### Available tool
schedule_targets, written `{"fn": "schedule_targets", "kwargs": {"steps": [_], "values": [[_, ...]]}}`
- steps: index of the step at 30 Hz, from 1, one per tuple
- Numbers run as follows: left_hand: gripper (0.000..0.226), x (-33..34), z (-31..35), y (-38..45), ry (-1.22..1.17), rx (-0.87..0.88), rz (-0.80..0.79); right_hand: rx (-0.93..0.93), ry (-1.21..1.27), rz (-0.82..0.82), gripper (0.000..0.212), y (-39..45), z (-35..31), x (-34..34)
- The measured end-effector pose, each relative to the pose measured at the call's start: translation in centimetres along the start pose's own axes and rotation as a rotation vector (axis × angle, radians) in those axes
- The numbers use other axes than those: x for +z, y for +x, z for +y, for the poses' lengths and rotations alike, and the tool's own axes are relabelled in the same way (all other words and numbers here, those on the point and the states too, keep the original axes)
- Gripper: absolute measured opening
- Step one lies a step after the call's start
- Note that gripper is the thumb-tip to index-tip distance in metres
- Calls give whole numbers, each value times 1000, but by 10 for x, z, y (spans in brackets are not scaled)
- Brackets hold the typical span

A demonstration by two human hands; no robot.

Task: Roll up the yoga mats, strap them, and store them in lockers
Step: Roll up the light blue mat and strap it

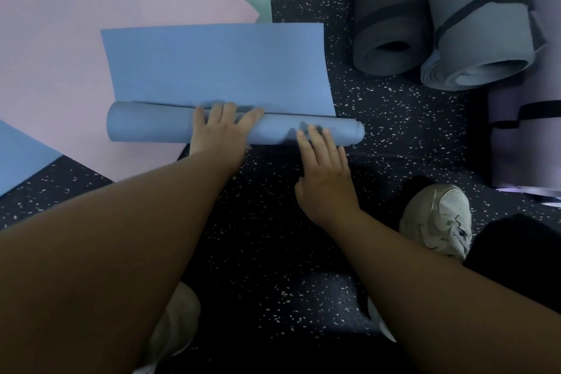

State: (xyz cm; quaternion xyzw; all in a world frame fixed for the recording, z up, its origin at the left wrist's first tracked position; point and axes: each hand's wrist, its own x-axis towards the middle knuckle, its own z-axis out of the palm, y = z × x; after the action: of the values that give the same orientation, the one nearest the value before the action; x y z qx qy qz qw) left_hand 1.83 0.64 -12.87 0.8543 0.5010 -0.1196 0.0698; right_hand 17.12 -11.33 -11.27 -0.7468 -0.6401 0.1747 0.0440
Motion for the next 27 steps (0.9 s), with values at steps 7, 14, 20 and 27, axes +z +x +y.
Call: {"fn": "schedule_targets", "kwargs": {"steps": [7,14,20,27], "values": [[72,4,7,-28,0,24,13,-108,7,140,73,-12,0,18],[58,11,31,-82,-84,40,-46,-133,-25,116,58,-48,5,22],[56,13,47,-111,-131,42,-233,-98,-30,100,51,-83,6,25],[70,13,40,-106,-102,122,-317,-21,-63,18,63,-103,1,30]]}}
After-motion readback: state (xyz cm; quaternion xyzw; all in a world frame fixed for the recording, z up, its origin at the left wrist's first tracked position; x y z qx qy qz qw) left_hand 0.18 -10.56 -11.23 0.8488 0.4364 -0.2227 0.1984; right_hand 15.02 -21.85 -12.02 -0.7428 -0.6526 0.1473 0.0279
